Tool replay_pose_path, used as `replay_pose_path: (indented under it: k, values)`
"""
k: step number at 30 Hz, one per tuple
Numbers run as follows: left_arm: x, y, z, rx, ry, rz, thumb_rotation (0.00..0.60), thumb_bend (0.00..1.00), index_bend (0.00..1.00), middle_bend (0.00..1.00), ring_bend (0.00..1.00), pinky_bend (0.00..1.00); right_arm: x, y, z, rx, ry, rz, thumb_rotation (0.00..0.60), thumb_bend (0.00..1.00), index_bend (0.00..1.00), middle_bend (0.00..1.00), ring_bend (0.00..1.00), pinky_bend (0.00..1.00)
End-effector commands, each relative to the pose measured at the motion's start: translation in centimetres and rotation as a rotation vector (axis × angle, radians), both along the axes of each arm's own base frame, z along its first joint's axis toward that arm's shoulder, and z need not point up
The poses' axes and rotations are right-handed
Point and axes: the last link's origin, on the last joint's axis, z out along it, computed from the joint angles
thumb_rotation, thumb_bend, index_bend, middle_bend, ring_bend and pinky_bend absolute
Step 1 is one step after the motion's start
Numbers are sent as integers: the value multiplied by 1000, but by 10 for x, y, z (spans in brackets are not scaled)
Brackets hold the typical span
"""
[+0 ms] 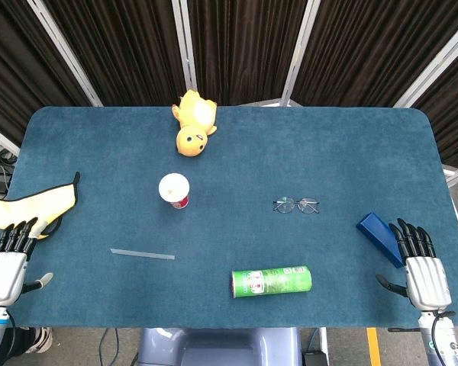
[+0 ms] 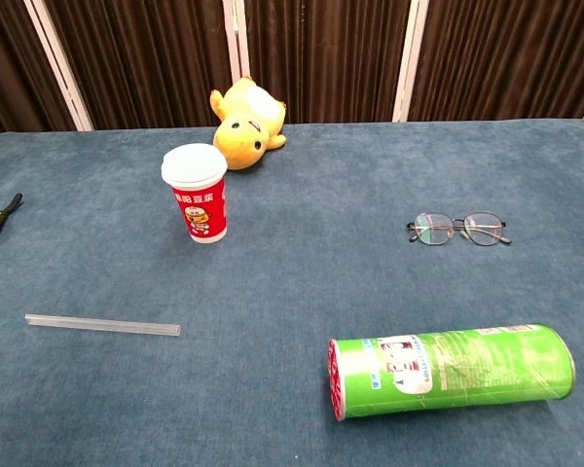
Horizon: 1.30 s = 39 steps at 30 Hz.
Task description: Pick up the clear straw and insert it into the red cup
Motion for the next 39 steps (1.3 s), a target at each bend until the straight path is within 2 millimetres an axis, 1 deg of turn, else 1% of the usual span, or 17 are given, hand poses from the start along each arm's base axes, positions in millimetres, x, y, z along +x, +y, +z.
replay_pose_path:
  k: [1,21,24,29,33,36,39]
  values:
    - [0,0,0,0,1,0,600,43,36,0,0,0,0,0,0,1,-1,0,600,30,0,0,0,0]
    - [-1,0,-2,-18,11,6,600,44,36,0,0,0,0,0,-2,4,3,1,600,30,0,0,0,0]
    - [1,1,-3,-24,17,-3,600,48,50,0,0,0,0,0,-1,1,-1,0,600,30,0,0,0,0]
    - [13,12,-8,-53,22,-18,600,63,128,0,0,0,0,0,1,0,-12,-6,600,30,0,0,0,0]
    - [25,21,-14,-73,16,-25,600,159,249,0,0,0,0,0,1,-1,-14,-5,600,31,0,0,0,0]
    - [32,26,-20,-89,17,-31,600,207,380,0,0,0,0,0,1,-2,-16,-6,600,31,0,0,0,0]
    - [40,31,-30,-116,11,-31,600,252,432,0,0,0,-1,-1,1,-1,-18,-10,600,31,0,0,0,0]
